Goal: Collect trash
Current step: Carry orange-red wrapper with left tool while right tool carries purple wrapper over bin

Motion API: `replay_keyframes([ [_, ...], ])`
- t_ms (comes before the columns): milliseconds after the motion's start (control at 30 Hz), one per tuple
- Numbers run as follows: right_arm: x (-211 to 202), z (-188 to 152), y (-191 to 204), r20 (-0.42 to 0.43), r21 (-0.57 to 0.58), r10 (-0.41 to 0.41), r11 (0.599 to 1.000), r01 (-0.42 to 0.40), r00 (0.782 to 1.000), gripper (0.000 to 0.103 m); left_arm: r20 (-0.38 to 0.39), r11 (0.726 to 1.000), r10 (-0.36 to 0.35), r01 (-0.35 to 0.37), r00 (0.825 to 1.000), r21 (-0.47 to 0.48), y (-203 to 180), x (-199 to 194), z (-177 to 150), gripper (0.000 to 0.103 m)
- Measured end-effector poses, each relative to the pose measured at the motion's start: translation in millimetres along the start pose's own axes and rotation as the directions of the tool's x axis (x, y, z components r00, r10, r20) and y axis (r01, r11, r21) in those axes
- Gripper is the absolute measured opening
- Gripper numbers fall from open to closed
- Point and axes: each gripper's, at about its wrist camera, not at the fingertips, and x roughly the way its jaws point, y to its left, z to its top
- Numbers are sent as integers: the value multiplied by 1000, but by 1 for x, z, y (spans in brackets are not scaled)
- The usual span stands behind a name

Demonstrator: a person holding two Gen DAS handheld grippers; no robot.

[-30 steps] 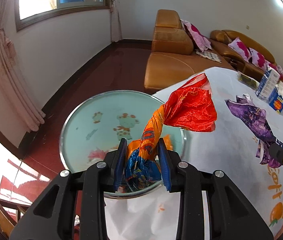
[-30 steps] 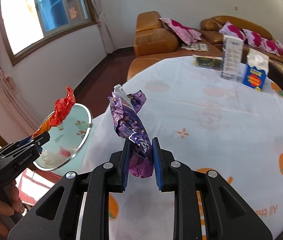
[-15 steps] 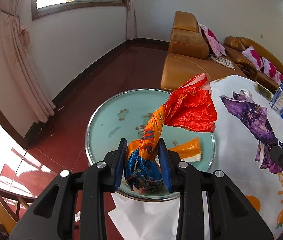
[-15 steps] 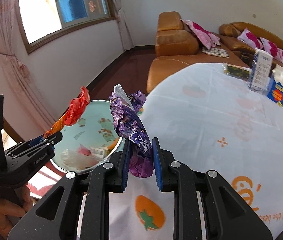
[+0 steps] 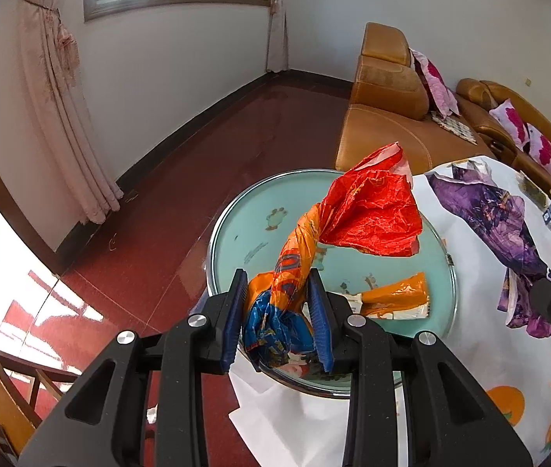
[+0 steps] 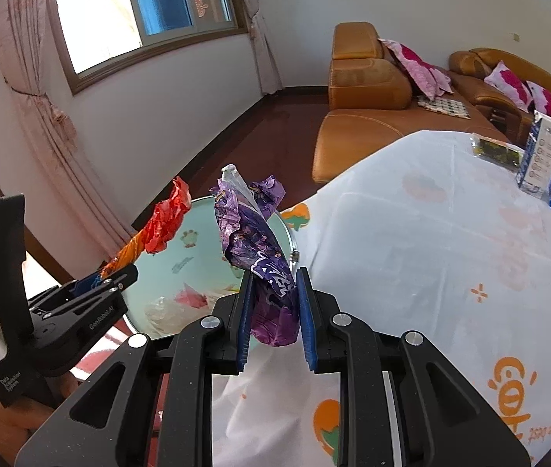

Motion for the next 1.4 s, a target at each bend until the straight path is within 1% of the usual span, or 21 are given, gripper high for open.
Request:
replay_keyframes([
  [567,9,2,2,-22,13,8,1000,-8,1000,22,-23,1000,-1,1,1000,-6,-3,10,1,31],
  [867,16,1,6,-38,13,16,1000,-16,999,22,-30,1000,1,-1,1000,-19,4,14,0,31],
  [1100,19,1,13,-47,0,31,1000,-32,998,22,-26,999,10,-11,1000,-36,12,12,-1,31],
  [1400,10,-3,21,-43,-8,35,999,-36,998,22,-13,999,2,-3,1000,-38,16,1,-7,31],
])
